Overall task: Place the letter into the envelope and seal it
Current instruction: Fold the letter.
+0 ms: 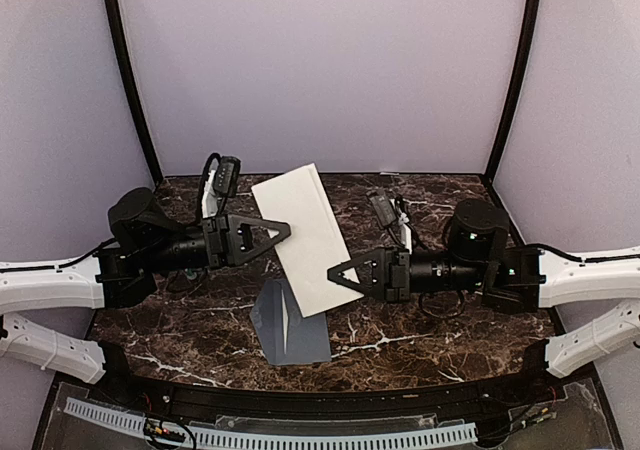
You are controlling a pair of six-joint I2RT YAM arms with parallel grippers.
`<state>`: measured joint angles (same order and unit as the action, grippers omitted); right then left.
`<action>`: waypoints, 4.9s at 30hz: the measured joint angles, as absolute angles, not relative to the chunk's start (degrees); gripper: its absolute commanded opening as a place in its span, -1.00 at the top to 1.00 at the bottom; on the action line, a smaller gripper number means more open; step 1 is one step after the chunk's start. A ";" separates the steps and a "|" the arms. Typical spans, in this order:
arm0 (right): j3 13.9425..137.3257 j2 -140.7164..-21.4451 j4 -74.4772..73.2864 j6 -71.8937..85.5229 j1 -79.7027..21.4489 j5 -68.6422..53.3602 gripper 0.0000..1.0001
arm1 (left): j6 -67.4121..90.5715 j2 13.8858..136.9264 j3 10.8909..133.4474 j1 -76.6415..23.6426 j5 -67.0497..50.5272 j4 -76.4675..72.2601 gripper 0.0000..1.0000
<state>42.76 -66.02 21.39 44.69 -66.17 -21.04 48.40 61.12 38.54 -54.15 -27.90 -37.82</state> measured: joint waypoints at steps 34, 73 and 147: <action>41.19 -63.66 26.76 47.03 -66.24 -13.04 1.00 | 49.74 63.48 36.45 -58.30 -27.42 -38.79 0.85; 41.19 -64.73 27.88 47.77 -66.35 -16.93 1.00 | 48.62 62.46 35.77 -57.84 -21.15 -42.02 1.00; 51.22 -57.54 -7.88 34.83 -64.34 -22.65 -0.88 | 27.77 63.09 57.82 -48.45 -38.65 6.17 1.00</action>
